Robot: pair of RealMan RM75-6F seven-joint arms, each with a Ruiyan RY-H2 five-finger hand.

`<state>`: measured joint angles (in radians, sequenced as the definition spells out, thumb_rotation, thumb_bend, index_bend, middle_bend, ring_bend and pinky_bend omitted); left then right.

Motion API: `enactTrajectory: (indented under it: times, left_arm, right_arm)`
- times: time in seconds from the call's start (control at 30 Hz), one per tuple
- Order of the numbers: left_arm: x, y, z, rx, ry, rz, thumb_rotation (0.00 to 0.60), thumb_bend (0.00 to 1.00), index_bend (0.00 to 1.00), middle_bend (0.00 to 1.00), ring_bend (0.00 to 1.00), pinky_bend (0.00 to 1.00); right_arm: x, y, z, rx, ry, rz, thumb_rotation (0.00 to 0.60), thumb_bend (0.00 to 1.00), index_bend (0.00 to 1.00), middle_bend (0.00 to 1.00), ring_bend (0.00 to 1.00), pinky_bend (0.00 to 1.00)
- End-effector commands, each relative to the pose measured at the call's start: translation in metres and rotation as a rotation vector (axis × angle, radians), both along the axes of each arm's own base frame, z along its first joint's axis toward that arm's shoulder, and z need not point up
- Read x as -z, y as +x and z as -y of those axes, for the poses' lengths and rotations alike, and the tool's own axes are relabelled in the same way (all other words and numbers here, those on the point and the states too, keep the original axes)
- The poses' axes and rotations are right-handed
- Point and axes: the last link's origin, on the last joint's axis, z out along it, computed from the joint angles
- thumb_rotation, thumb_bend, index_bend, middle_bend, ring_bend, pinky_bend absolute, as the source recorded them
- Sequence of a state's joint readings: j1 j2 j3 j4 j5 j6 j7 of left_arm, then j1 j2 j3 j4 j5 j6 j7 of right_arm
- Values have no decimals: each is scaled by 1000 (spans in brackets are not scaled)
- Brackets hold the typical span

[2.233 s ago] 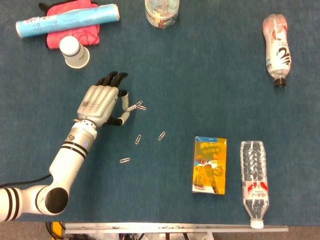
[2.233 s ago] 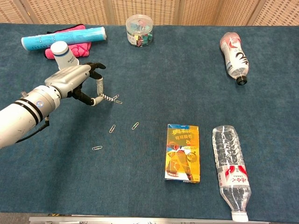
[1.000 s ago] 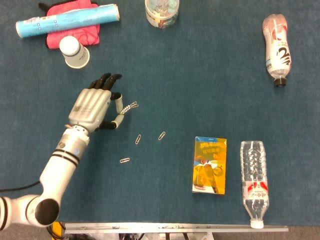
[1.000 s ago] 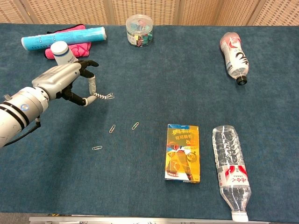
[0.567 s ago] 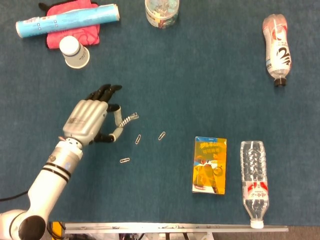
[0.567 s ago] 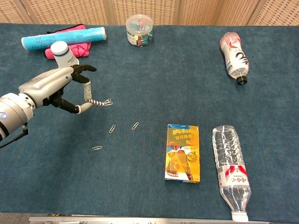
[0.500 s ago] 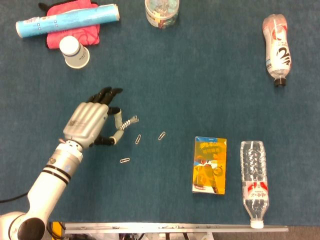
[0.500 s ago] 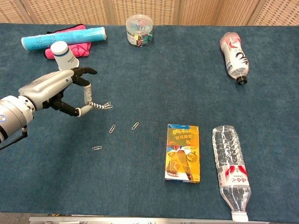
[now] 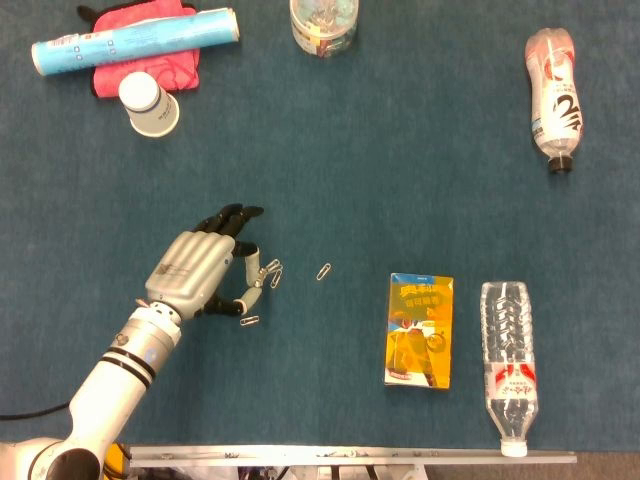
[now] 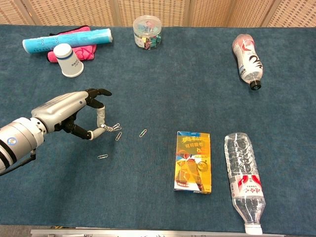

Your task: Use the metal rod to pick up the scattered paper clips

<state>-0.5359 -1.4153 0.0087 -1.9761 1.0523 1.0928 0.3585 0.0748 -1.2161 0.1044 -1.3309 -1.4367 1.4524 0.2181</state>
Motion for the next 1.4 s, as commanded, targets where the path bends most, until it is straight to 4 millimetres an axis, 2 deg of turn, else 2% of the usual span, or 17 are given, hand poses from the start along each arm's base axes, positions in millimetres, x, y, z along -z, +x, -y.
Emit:
enactTrajectory:
  times: [0.03,0.5,1.4]
  left_arm:
    - [2,1,2,1,-8,3,600,369,593,103,0,140]
    - [19,1,10,-8,-56,6,600,369,596,103,0,143]
    - [23,-4,9,-33,-57,7,600,370,598,105,0,144]
  right_arm:
    - [1,0,0,0,1,1,600,27,192,164,131,531]
    - [0,-3,-2,11,-3,7,600,27,192,164,131,531]
    - [2,-6,-2,17,-1,14,600,27,192,164,130,531]
